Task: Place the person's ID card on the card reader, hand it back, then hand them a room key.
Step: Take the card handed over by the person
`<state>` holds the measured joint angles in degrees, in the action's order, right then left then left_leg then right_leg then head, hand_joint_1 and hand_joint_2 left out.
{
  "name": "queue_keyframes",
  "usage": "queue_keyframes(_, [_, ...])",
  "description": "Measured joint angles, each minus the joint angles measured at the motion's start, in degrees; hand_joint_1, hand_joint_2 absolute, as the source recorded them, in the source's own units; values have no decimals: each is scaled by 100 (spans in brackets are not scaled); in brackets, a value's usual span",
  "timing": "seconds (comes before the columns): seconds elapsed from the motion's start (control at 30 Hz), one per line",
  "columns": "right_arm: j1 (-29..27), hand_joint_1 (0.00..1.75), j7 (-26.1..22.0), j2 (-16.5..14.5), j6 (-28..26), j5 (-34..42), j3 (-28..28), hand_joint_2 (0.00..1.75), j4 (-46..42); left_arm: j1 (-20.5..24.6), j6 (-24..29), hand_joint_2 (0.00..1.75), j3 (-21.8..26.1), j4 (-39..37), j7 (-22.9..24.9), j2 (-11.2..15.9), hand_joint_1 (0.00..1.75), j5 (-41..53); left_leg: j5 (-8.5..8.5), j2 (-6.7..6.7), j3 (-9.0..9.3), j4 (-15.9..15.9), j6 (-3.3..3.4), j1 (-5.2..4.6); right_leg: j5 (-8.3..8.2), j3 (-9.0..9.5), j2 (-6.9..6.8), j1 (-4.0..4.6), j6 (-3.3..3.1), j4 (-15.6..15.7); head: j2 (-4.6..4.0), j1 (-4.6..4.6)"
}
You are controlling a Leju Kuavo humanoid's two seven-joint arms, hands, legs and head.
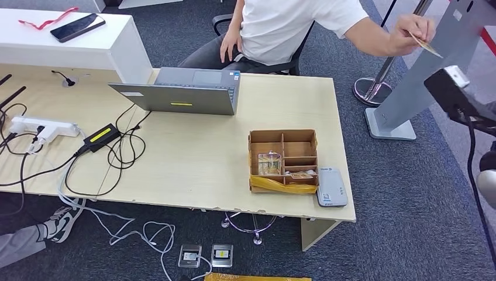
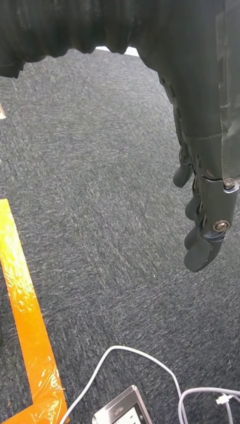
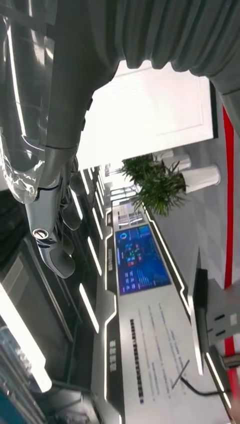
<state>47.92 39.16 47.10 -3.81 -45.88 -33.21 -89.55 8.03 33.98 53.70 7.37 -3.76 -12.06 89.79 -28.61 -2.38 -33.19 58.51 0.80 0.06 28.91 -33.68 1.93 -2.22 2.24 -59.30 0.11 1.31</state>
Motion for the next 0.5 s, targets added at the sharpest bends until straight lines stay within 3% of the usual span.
queue_keyframes(0.27, [331,0,-116,-523,-78,-218,-1095,175,7,0,6,175,2,0,0,4,0,-1,1,-1,2,0,-2,8,0,0,1,7,-1,0,1,1])
queue_keyframes(0.5, [553,0,-369,-938,-218,-193,-1677,175,108,2,45,175,86,0,98,4,0,-6,1,3,1,0,-3,11,0,0,4,10,-1,1,0,0])
